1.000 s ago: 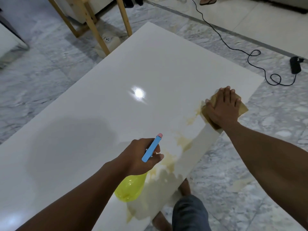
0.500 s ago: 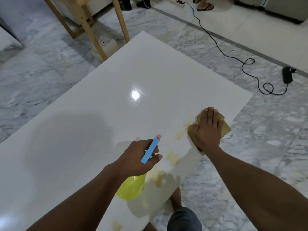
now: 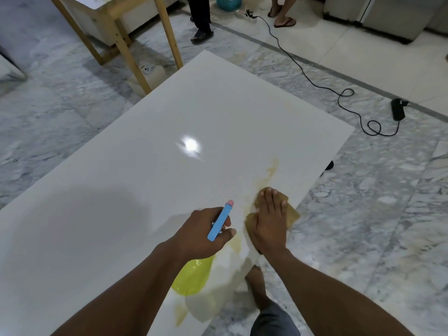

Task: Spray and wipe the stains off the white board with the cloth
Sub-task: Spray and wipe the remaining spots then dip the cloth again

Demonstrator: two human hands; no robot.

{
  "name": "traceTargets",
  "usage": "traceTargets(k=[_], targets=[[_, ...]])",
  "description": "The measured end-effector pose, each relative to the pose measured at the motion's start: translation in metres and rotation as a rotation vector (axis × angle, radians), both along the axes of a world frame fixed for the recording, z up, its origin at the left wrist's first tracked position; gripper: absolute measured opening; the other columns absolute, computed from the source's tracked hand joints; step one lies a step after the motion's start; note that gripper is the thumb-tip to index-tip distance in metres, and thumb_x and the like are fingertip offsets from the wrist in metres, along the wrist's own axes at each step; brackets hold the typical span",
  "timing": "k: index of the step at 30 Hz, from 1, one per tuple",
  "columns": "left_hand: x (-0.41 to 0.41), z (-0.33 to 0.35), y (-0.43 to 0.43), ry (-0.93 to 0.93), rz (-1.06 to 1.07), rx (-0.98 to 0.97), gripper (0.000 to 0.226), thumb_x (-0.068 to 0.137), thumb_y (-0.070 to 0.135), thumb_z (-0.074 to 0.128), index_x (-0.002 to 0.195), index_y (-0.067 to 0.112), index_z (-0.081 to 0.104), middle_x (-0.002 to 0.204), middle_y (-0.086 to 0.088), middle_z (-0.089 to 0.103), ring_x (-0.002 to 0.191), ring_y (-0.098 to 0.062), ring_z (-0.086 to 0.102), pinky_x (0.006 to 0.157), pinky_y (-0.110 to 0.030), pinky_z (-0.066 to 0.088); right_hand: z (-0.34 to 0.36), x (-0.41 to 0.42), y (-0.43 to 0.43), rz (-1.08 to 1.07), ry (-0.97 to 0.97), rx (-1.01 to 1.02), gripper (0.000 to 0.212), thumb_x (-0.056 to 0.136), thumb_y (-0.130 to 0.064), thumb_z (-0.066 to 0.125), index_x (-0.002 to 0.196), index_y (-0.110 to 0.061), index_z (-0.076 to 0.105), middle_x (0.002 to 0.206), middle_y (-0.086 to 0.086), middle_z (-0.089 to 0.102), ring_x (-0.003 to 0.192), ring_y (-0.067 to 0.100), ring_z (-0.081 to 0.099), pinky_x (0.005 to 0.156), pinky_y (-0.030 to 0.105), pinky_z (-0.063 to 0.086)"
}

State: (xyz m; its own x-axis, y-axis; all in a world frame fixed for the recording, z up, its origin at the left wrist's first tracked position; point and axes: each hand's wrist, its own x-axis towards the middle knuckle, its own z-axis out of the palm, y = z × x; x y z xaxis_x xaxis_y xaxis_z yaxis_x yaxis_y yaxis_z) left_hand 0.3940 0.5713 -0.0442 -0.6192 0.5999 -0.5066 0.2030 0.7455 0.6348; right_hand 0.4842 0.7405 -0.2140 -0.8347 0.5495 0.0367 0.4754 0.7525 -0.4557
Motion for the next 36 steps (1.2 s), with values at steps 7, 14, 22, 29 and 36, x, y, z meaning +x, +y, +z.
traceTargets(k=[7,14,22,29,36], targets=[[0.04,0.008,-0.062,-0.029,-0.042,0.018,0.021,0.093,0.037,0.077,0.102,0.022,0.065,0.099,-0.001,0.069,0.083,-0.027,0.074,0.084,-0.041,0.065,0.028,0.034,-0.066,-0.182,0.279,-0.405,0.044,0.099,0.001,0.041,0.141,-0.008,0.052,0.134,0.002,0.058,0.127,0.017,0.05,0.113,0.039,0.037],[0.049,0.019,-0.085,-0.004,-0.053,-0.005,0.024,0.093,0.038,0.075,0.103,0.018,0.066,0.101,-0.006,0.071,0.083,-0.028,0.076,0.078,-0.033,0.062,0.062,0.021,-0.059,-0.528,0.403,-0.612,0.029,0.101,-0.003,0.041,0.109,-0.013,0.067,0.112,0.005,0.068,0.098,0.021,0.062,0.086,0.029,0.049],[0.026,0.029,-0.023,0.005,-0.144,0.046,0.023,0.093,0.036,0.075,0.102,0.017,0.067,0.096,-0.004,0.071,0.079,-0.024,0.073,0.083,-0.044,0.064,0.104,0.028,0.015,-0.726,0.922,-1.942,0.029,0.066,-0.027,0.084,0.082,-0.013,0.065,0.082,0.008,0.061,0.072,0.021,0.059,0.063,0.03,0.055],[0.007,0.032,0.054,0.008,-0.264,0.06,0.023,0.093,0.034,0.076,0.097,0.013,0.066,0.085,0.002,0.065,0.072,-0.015,0.062,0.077,-0.035,0.058,0.106,0.012,0.078,-0.447,0.776,-2.171,0.068,0.097,-0.058,0.04,0.14,-0.006,0.048,0.129,0.018,0.059,0.121,0.033,0.055,0.105,0.051,0.045],[-0.02,0.025,0.101,-0.008,-0.242,-0.004,0.031,0.094,0.033,0.07,0.072,0.029,0.05,0.07,0.002,0.057,0.08,-0.039,0.073,0.08,-0.055,0.063,0.131,-0.028,0.139,-0.413,0.447,-1.989,0.062,0.088,-0.048,0.052,0.129,-0.003,0.065,0.127,0.023,0.066,0.11,0.037,0.068,0.09,0.051,0.057]])
